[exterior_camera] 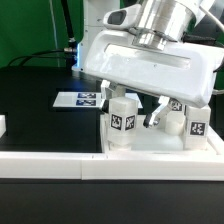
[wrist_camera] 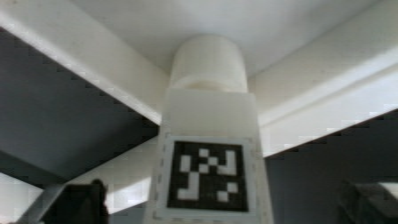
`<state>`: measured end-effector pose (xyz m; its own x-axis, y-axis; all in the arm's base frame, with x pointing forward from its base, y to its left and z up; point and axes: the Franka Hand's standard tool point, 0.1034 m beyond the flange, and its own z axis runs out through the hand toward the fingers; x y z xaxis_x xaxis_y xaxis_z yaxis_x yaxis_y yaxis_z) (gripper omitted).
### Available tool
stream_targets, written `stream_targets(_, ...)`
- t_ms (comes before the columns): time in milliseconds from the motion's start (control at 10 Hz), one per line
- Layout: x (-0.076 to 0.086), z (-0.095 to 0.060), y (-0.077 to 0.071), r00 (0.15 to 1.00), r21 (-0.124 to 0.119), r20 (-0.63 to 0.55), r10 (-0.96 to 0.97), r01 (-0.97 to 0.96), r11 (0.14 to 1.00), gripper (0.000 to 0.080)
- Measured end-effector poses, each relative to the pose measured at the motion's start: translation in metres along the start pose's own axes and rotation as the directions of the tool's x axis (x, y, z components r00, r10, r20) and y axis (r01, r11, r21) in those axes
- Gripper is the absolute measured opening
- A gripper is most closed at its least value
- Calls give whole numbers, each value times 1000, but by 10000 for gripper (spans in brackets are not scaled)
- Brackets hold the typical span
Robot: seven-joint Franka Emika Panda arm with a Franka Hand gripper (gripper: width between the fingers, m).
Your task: Assemble square table
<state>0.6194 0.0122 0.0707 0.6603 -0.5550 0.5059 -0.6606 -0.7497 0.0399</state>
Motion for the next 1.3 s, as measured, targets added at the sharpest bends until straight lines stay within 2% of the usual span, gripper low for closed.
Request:
stream_targets(300, 2, -1, 0, 1000, 2, 1, -4, 4, 1000, 649)
stream_targets(400, 22, -9, 7, 999, 33, 21, -33, 32, 999, 649)
stream_targets(500, 45, -21, 16, 997, 90, 78, 26, -33, 995, 649)
stream_targets(600, 40, -20, 22, 979, 86, 201, 42, -61, 994, 649)
stream_targets(800, 50, -22, 33, 935, 104, 351, 47, -89, 991, 649)
stream_targets(900, 47, -25, 39, 875, 84, 482, 51, -104, 991, 649)
stream_targets(1000, 48, -23, 40, 841, 71, 538, 54, -109, 992, 649)
stream_targets(1100, 48, -22, 36, 843, 78, 536, 51, -109, 991, 649)
stream_targets(1200, 43, -23, 30, 840, 70, 539, 60, -116, 991, 649)
stream_targets(1300, 33, -18, 22, 840, 43, 536, 80, -122, 992, 649)
